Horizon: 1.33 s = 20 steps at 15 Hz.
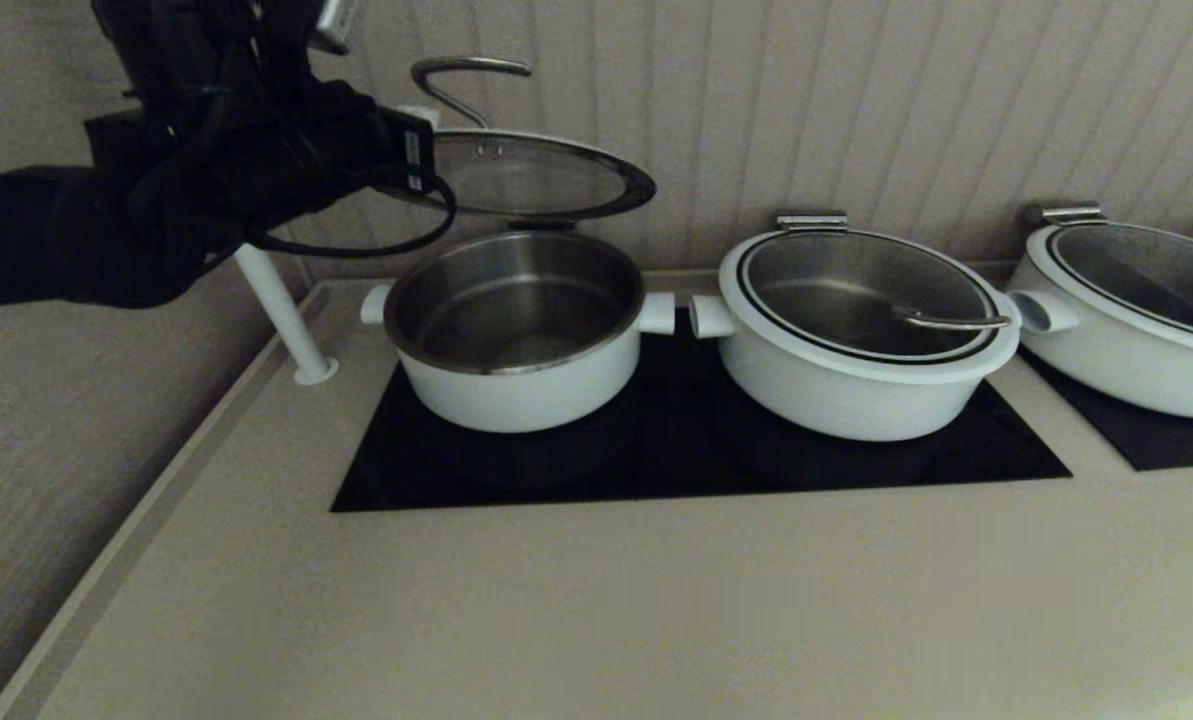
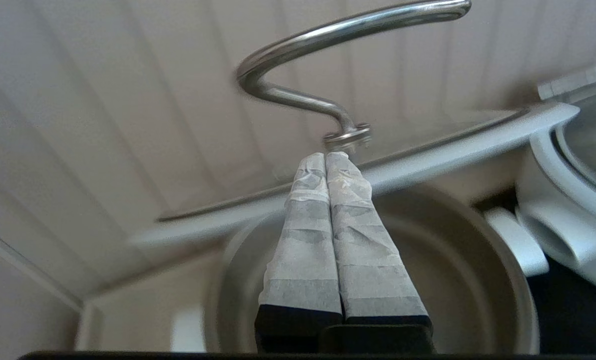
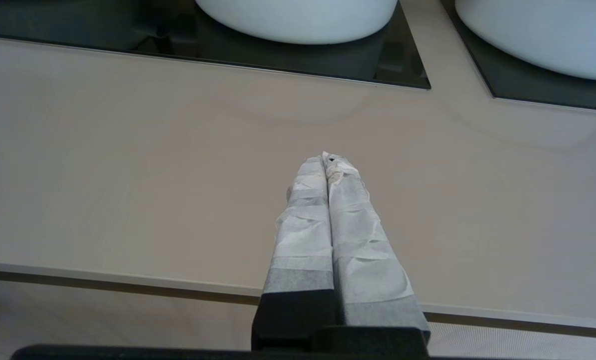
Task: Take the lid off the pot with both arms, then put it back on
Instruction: Close the pot lid
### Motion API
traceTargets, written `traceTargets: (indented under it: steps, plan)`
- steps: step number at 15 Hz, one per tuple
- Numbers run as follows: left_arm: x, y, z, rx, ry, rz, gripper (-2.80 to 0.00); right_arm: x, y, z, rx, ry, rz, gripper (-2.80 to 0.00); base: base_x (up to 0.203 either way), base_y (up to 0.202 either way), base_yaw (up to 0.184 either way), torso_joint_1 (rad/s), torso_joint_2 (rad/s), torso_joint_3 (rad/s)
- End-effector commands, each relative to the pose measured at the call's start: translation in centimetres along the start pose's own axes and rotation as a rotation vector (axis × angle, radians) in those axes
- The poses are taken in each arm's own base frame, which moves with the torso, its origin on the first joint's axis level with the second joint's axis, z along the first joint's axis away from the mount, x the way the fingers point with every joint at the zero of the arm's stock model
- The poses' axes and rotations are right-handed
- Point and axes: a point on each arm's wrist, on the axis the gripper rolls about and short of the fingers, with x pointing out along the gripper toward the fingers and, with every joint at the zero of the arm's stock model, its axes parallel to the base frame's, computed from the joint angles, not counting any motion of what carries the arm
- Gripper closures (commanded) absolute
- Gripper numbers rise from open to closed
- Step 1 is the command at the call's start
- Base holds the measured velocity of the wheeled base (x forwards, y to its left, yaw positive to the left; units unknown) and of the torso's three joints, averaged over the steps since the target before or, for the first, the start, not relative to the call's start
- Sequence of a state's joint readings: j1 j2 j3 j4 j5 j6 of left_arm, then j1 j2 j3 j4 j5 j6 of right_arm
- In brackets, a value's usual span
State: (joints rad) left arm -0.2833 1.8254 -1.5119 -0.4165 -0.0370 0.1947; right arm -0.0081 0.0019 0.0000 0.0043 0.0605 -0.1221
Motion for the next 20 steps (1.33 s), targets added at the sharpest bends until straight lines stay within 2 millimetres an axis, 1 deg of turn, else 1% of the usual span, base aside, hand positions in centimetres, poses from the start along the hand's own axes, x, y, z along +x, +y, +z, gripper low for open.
traceTargets:
  steps: [1, 7, 12, 15, 20]
  plan:
    - [-0.9, -0.1, 0.6, 0.001, -0.018, -0.003, 0.0, 0.0, 0.0, 0.0, -0.002, -0.002, 0.001, 0.0, 0.0, 0.0, 0.0, 0.0, 0.0, 0.0]
    - [-2.8, -0.3, 0.1, 0.0, 0.02, -0.011, 0.0, 0.0, 0.0, 0.0, -0.002, -0.001, 0.001, 0.0, 0.0, 0.0, 0.0, 0.0, 0.0, 0.0]
    - [-4.1, -0.6, -1.2, 0.002, 0.07, -0.021, 0.0, 0.0, 0.0, 0.0, -0.001, -0.002, 0.001, 0.0, 0.0, 0.0, 0.0, 0.0, 0.0, 0.0]
    - [-4.1, -0.7, -1.7, 0.001, 0.085, -0.025, 0.0, 0.0, 0.0, 0.0, -0.002, -0.002, 0.0, 0.0, 0.0, 0.0, 0.0, 0.0, 0.0, 0.0]
    - [-3.3, -0.7, -2.2, -0.001, 0.094, -0.025, 0.0, 0.0, 0.0, 0.0, -0.001, -0.002, 0.001, 0.0, 0.0, 0.0, 0.0, 0.0, 0.0, 0.0]
